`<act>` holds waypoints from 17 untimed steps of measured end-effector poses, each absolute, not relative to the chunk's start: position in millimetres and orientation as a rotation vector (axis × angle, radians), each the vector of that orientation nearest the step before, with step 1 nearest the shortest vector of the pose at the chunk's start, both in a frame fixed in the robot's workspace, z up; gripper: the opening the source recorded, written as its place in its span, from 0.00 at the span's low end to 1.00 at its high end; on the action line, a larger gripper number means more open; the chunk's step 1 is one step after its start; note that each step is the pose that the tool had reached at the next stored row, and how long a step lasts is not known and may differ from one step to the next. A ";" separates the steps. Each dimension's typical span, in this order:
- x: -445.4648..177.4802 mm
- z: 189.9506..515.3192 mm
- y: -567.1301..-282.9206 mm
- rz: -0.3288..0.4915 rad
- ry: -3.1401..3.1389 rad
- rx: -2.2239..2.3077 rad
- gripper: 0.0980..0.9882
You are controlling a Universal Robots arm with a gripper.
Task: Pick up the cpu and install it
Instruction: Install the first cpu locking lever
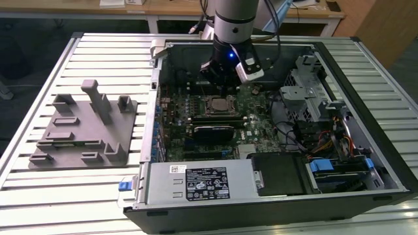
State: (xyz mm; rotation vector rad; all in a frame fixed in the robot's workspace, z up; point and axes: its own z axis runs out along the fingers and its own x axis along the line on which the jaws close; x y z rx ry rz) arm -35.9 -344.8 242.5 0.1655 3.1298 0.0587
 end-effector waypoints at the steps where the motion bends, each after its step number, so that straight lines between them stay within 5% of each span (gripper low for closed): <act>1: -35.9 243.4 -344.8 0.059 3.130 0.165 0.01; 17: -37.8 246.9 -344.8 0.059 3.130 0.165 0.01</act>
